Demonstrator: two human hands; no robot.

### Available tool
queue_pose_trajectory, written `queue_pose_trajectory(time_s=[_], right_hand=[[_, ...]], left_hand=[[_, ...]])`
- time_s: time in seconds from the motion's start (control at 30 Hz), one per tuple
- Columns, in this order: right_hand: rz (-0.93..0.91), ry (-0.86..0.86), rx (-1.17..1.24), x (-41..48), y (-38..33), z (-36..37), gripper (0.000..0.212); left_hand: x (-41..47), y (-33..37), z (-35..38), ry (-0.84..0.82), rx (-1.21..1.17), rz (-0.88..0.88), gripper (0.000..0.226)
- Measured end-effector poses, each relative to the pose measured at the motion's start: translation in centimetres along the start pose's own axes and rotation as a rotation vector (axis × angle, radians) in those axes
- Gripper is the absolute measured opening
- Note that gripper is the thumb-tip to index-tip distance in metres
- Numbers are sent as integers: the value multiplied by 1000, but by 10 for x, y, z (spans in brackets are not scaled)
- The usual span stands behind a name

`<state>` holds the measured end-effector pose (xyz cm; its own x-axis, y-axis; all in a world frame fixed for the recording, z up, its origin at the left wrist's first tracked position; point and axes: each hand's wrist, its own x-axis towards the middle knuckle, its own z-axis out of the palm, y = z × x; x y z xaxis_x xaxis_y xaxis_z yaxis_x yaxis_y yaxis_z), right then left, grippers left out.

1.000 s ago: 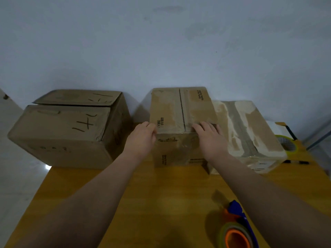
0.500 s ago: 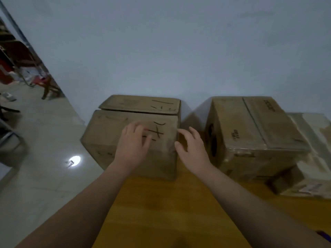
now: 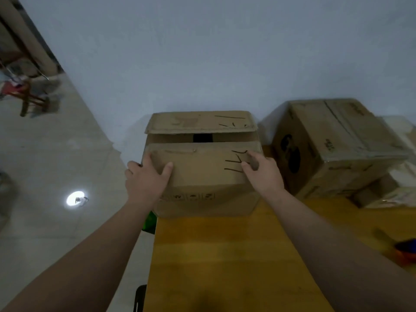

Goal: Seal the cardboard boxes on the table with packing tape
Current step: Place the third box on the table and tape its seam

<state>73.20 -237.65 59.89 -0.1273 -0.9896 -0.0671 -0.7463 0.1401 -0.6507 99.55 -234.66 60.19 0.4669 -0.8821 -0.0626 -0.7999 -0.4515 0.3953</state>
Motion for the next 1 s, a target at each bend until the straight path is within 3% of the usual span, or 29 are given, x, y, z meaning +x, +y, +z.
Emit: queue_pose_trajectory(time_s=[0.17,0.4,0.6,0.8,1.0], right_hand=[[10,-27,-65,-38,17,-18,45],[-19,-65,-162,-123,84,-72,38],[19,-100,-183,-184,146,-127,36],[128,32,-319,-210,195,-157,48],[211,80,-350,-204,234,-188,51]], left_hand=[[-49,-6,-2,8,58,7,74],[-174,-13,5,115,-140,58,44],[-265,17,28,117,-84,119,54],[-321,81,60,-18,213,246,80],[-336,131,83,-161,332,400,76]])
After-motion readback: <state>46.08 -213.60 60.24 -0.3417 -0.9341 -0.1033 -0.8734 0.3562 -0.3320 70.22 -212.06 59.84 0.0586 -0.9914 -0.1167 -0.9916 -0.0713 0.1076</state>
